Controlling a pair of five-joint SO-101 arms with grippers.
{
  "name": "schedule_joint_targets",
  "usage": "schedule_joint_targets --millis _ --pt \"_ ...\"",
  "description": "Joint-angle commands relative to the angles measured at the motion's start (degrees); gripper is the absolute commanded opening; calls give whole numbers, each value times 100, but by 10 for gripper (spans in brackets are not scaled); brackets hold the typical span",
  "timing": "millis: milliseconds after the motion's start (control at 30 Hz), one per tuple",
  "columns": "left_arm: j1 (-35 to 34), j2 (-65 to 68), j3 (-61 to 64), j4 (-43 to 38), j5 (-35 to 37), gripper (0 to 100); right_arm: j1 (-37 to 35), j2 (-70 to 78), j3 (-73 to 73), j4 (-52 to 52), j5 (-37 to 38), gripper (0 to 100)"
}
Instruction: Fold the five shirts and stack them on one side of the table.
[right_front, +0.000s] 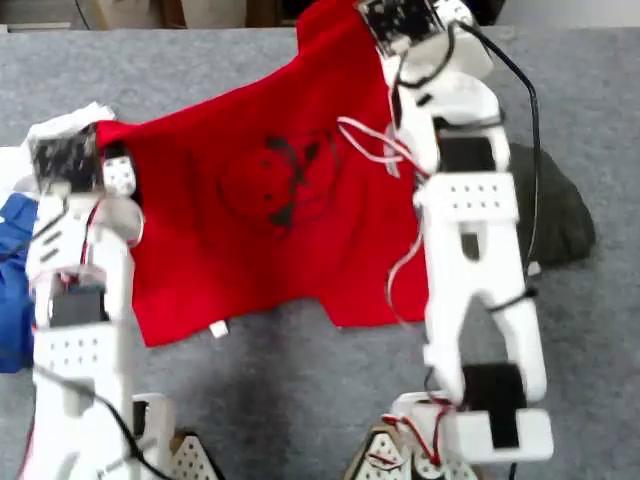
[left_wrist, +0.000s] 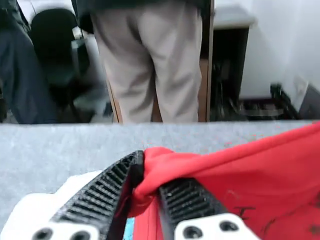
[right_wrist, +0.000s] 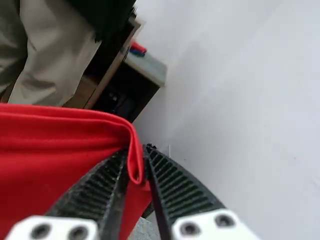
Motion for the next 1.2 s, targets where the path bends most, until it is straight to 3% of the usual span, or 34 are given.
schedule_joint_targets --millis 0,133,333,500,600,833,1000,1167 --pt "-35 1182 -1090 -229 -9 18 84 391 -1051 510 0 2" --pt "-149 2009 -1855 -202 -9 18 119 813 -1798 1547 26 2" --pt "-88 1859 -1934 905 -44 18 347 910 -2176 3314 44 2" --pt "-88 1112 -1609 2004 -44 18 356 840 -2185 5029 1134 2" --pt "-88 488 -1204 2593 -44 18 391 778 -2176 5714 1354 2" --pt "158 -1209 422 3464 -53 18 646 629 -1666 6119 1767 2" --pt "598 -2396 1653 3516 -44 18 629 -75 -224 5732 2048 2" --pt "563 -3073 2462 3622 -53 18 664 -1262 1727 4765 2101 2"
